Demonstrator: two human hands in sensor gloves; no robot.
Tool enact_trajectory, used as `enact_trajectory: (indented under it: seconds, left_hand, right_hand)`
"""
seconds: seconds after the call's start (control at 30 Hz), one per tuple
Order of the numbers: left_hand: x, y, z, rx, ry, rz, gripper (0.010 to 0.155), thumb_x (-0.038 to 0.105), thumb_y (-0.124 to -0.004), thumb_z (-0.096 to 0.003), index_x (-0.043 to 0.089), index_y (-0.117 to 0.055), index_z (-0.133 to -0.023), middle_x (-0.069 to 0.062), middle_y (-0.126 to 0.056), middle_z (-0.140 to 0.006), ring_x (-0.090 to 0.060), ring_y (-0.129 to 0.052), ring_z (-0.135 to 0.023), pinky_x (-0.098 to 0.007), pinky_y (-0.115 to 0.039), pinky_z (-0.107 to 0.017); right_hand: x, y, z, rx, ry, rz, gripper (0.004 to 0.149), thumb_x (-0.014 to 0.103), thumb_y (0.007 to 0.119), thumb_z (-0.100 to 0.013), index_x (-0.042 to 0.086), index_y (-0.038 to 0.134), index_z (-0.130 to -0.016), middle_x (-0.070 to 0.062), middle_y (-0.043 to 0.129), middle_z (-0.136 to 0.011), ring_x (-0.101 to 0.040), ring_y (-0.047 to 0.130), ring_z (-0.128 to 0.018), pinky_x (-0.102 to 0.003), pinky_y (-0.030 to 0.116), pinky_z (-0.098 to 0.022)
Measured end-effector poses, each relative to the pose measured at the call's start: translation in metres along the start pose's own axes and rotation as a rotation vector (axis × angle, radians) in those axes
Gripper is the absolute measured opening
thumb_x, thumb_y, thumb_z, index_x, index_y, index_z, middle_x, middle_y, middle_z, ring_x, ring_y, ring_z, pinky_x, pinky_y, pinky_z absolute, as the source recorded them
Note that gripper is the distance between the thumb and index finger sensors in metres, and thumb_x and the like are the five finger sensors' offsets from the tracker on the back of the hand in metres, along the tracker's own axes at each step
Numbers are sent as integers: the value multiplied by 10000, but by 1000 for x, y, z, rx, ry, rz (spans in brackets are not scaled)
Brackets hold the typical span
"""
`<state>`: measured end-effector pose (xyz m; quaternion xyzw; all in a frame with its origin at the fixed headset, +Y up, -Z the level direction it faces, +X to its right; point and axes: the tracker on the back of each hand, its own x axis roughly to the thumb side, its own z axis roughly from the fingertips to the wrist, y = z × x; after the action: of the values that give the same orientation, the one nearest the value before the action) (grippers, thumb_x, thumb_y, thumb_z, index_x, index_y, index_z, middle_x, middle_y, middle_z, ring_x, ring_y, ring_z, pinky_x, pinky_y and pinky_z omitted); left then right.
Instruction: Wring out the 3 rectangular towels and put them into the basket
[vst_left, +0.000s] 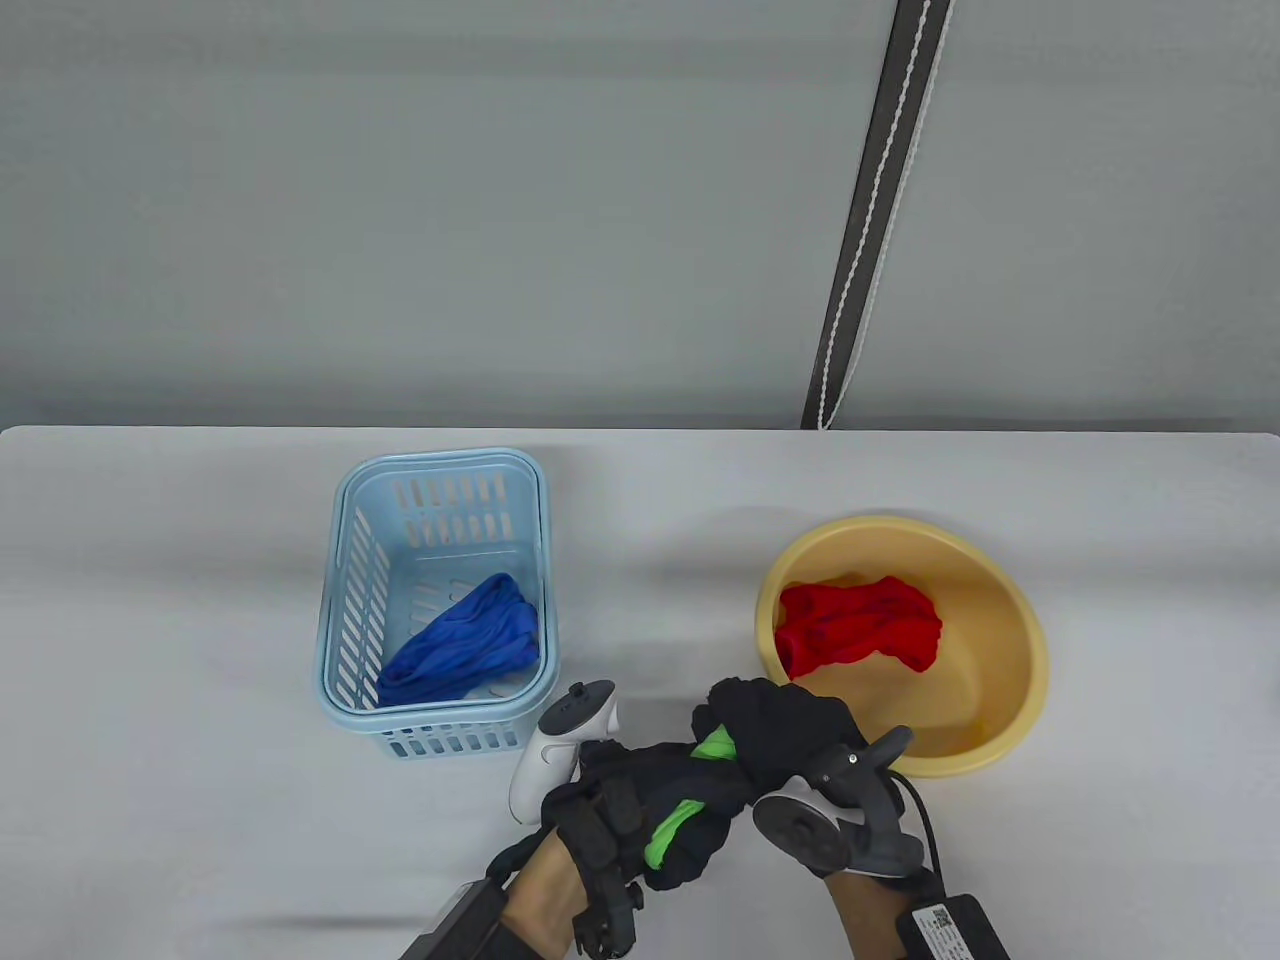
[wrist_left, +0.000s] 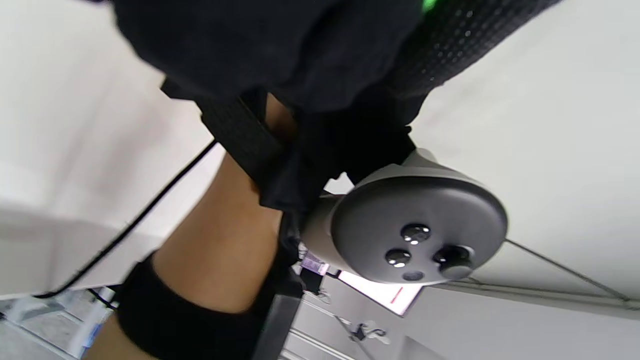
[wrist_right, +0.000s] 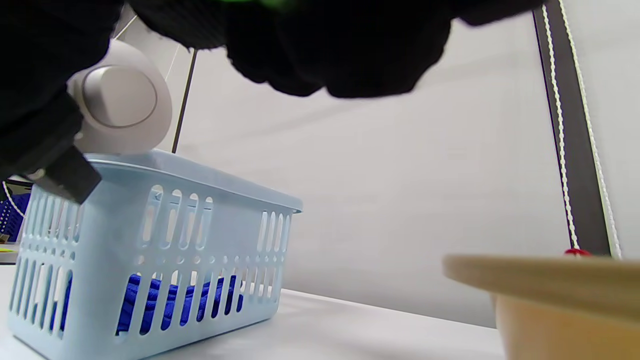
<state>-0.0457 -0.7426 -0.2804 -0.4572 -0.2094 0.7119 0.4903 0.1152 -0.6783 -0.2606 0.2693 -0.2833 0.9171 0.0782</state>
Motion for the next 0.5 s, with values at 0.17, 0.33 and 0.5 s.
enact_trajectory:
  seconds: [0.17,0.33,0.5]
  left_hand:
    - [-7,-7,-7,-86,-41,127,382,520,-780,-596,152,-864,-659,75,-1008,-314,-166,-977,-74,-337,-860,-35]
    - [-11,-19,-13,-141,-92,247,378,519,-767,-602,156,-855,-664,79,-1003,-322,-166,-977,-84,-338,-862,-44]
    - [-10,-23,-14,-158,-113,268,376,520,-763,-605,160,-851,-666,82,-1000,-326,-166,-978,-91,-337,-863,-51]
  right_hand:
    - [-2,-3,1,-40,-10,6,397,480,705,-588,145,709,-801,-31,941,-475,-191,967,-189,-358,827,-98]
    - [-3,-8,1,-82,-14,7,395,472,696,-600,137,696,-810,-30,935,-491,-189,967,-202,-357,828,-106]
    - [-2,-10,1,-109,-9,15,395,469,695,-607,137,685,-821,-30,931,-508,-190,969,-220,-357,830,-119]
